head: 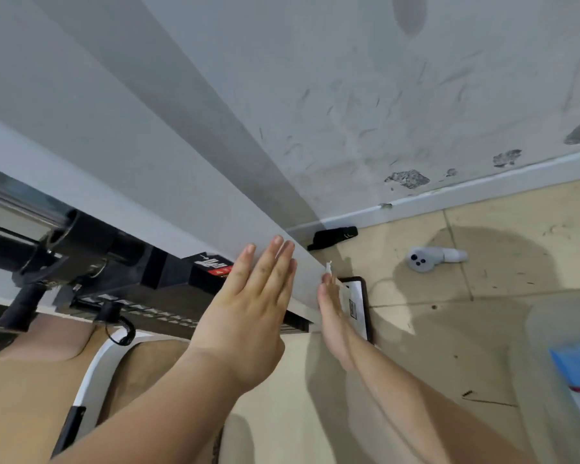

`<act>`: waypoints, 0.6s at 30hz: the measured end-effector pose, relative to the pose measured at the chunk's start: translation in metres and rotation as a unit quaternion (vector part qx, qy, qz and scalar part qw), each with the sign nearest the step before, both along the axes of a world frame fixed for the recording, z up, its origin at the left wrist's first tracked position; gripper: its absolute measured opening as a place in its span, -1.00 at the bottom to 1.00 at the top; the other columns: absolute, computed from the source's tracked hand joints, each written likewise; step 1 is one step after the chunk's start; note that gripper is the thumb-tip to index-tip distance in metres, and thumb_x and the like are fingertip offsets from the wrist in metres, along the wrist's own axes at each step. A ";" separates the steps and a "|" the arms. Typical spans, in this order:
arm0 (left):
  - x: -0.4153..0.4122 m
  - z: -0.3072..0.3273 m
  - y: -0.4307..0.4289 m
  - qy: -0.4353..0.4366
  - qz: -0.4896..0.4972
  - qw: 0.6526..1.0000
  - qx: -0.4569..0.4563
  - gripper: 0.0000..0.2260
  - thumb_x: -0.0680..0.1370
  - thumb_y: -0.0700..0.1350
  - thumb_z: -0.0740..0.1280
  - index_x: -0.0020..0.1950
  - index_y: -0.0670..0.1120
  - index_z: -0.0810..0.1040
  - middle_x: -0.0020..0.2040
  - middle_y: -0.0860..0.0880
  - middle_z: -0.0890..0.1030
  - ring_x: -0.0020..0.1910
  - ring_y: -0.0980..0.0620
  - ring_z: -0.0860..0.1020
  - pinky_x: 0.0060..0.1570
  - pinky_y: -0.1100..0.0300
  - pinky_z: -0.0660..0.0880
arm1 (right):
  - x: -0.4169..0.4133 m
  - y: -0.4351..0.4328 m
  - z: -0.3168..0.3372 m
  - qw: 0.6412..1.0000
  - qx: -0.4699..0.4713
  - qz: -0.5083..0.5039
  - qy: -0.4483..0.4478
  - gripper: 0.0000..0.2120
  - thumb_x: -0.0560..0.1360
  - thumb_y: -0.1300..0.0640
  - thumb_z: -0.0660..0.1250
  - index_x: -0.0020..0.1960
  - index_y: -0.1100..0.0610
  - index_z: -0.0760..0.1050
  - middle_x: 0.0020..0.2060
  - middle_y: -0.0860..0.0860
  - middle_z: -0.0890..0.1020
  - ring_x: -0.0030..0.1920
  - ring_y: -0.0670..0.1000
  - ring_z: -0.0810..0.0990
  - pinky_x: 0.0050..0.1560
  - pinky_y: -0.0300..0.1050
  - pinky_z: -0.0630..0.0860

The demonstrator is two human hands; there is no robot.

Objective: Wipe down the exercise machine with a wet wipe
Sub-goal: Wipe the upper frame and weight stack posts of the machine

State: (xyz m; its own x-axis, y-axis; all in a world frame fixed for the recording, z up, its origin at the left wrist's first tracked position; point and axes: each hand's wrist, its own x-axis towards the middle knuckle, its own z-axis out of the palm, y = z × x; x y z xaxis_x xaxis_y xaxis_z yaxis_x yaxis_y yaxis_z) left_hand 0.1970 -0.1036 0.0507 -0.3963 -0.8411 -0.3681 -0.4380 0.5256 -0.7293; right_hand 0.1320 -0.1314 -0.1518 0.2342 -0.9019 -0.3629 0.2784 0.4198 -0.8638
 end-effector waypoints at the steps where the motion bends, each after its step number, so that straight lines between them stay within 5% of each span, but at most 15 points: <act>1: -0.002 -0.006 -0.003 -0.018 0.005 1.000 0.019 -0.34 0.56 -0.04 -0.22 0.43 -0.30 -0.58 0.41 -0.32 -0.64 0.36 -0.30 -0.68 0.20 -0.27 -0.73 | 0.003 0.002 0.000 1.000 -0.018 -0.010 -0.020 -0.14 0.42 -0.65 -0.10 0.61 -0.33 -0.21 0.62 -0.35 -0.20 0.58 -0.32 -0.26 0.63 -0.06 -0.22; 4: 0.000 -0.022 -0.008 -0.056 0.008 0.997 0.045 -0.37 0.49 -0.06 -0.32 0.39 -0.31 -0.61 0.40 -0.35 -0.63 0.37 -0.33 -0.66 0.20 -0.30 -0.70 | 0.017 0.002 0.017 0.991 -0.124 -0.049 -0.013 -0.33 0.50 -0.54 -0.14 0.54 -0.36 -0.16 0.61 -0.36 -0.13 0.57 -0.37 -0.22 0.58 -0.23 -0.18; 7: 0.004 -0.033 -0.010 -0.095 0.008 0.994 0.055 -0.36 0.48 -0.08 -0.35 0.41 -0.37 -0.58 0.41 -0.40 -0.60 0.38 -0.38 -0.63 0.20 -0.33 -0.69 | 0.023 -0.007 -0.001 0.979 -0.185 -0.085 0.019 -0.33 0.58 -0.46 -0.17 0.60 -0.23 -0.15 0.65 -0.24 -0.12 0.62 -0.24 -0.21 0.63 -0.06 -0.15; 13: 0.009 -0.040 -0.018 -0.149 -0.004 0.986 0.078 -0.36 0.38 -0.15 -0.44 0.35 -0.40 -0.64 0.35 -0.39 -0.67 0.39 -0.41 -0.56 0.10 -0.32 -0.75 | 0.012 -0.043 -0.088 0.996 0.047 -0.080 -0.002 0.07 0.23 -0.78 -0.14 0.63 -0.33 -0.12 0.64 -0.30 -0.01 0.62 -0.22 -0.04 0.65 0.12 -0.08; 18: 0.008 -0.039 -0.021 -0.147 -0.010 0.988 0.046 -0.34 0.59 -0.06 -0.22 0.37 -0.38 -0.63 0.36 -0.36 -0.68 0.34 -0.40 -0.61 0.07 -0.32 -0.76 | 0.006 -0.043 -0.120 0.986 0.156 -0.063 0.018 -0.35 0.68 -0.32 -0.08 0.69 -0.12 -0.12 0.66 -0.14 0.02 0.64 -0.02 0.03 0.57 0.03 -0.02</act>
State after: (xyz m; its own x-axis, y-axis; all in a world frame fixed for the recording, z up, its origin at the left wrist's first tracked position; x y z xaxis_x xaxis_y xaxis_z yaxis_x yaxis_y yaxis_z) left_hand 0.2046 -0.1248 0.0114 -0.2774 -0.7915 -0.5445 -0.2039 0.6024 -0.7717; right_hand 0.1378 -0.1744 -0.2716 0.1105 -0.7661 -0.6331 0.3172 0.6309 -0.7081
